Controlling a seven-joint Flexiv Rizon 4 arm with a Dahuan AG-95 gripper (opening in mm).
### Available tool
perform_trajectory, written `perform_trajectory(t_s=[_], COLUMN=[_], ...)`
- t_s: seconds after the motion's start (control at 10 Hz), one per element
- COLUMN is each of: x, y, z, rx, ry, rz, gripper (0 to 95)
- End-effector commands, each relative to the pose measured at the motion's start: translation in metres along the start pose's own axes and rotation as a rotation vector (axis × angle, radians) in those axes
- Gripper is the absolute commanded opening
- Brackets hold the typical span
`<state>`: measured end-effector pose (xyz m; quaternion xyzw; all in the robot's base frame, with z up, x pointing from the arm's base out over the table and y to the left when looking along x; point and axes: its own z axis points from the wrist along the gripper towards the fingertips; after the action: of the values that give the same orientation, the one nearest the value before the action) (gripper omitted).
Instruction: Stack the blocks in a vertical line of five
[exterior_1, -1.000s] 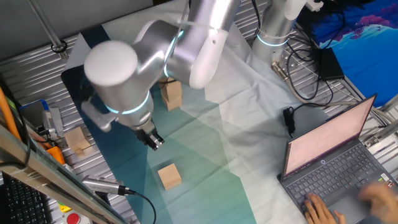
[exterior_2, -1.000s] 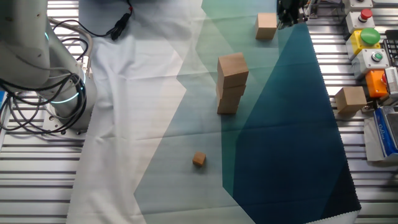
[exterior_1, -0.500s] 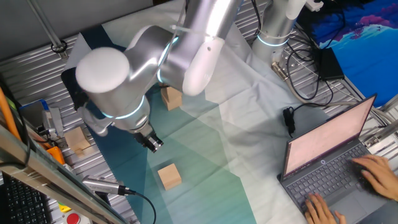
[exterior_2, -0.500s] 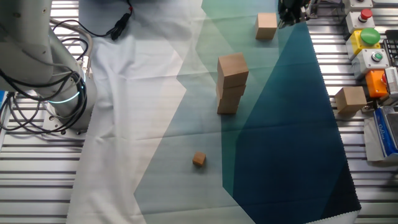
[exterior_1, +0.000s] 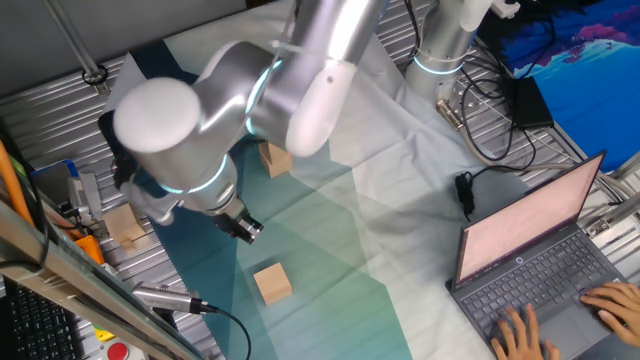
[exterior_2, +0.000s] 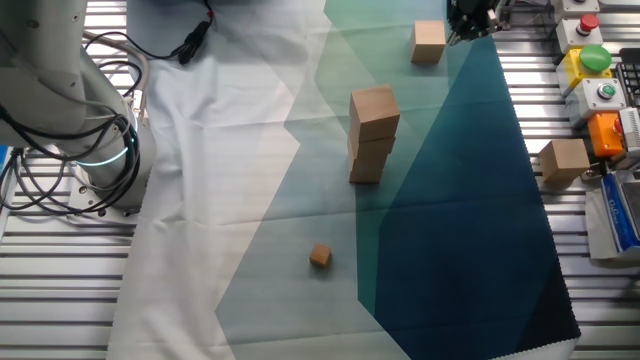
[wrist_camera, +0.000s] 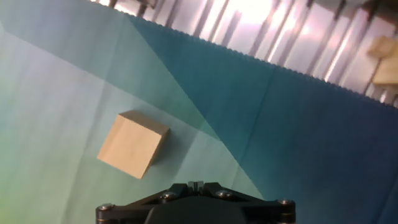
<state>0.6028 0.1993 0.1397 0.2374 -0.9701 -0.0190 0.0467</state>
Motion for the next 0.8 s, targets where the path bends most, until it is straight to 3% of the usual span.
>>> perform_trajectory(t_s=[0.1,0.4,0.8], x=[0.005,-0.005,-0.028], y=[0.000,0.007,0.039], z=[0.000,0.000,0.010], rx=[-0.011,-0.068,-0.070], ry=[-0.018,-0.039,-0.038], rz=[0.030,0.046,0.111], gripper=[0.0,0.0,0.0])
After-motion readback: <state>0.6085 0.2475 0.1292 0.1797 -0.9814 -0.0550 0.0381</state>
